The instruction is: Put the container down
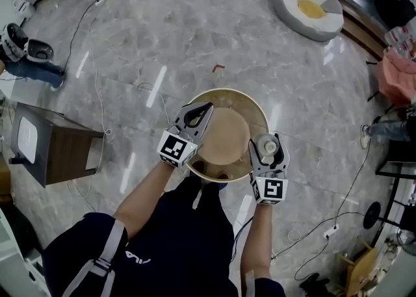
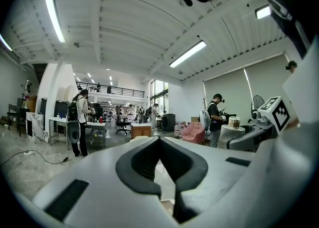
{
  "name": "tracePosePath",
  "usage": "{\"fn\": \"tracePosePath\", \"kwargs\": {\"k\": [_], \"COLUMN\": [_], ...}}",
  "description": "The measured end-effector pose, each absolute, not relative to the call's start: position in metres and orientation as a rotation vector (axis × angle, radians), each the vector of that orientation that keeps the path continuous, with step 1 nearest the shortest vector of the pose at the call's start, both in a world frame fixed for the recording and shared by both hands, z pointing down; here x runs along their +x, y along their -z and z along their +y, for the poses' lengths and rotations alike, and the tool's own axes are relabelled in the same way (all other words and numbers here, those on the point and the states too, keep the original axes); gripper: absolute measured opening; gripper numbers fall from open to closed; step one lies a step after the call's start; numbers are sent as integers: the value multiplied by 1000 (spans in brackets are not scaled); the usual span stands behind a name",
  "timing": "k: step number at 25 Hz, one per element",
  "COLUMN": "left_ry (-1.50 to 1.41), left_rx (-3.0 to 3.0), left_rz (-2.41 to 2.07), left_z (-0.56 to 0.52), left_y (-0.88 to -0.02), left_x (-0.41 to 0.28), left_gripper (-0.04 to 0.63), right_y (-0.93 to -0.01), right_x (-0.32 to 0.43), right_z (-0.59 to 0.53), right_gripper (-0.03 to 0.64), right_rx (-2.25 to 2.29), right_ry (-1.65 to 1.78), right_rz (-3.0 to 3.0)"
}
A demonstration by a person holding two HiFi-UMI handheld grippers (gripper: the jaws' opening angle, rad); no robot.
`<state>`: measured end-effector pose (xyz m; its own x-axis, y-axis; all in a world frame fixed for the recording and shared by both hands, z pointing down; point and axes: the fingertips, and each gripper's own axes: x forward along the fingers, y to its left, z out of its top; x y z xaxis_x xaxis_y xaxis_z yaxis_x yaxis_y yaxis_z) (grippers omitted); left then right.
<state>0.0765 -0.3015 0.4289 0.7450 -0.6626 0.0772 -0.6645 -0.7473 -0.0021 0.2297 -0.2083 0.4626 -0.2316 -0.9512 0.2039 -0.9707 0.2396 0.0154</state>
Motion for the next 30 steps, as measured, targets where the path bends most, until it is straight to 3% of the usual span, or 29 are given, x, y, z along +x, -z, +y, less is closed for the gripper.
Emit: {"fn": "tracePosePath", "kwargs": {"k": [14,30], "left_ry": [-303,-424], "left_rx": [2805,2692], "left_rz": [-1037,-957], "left_z": [-286,-278], "left_y": [-571,-796], "left_x": [65,61], "left_gripper": [25,25], "right_y": [-589,-830], "right_x": [206,199], "right_z": [-219,-239], "right_gripper": [337,337], "right_rx": [1743,1735], "right_ry": [-321,-436], "right_rz": [-2343,-2273]}}
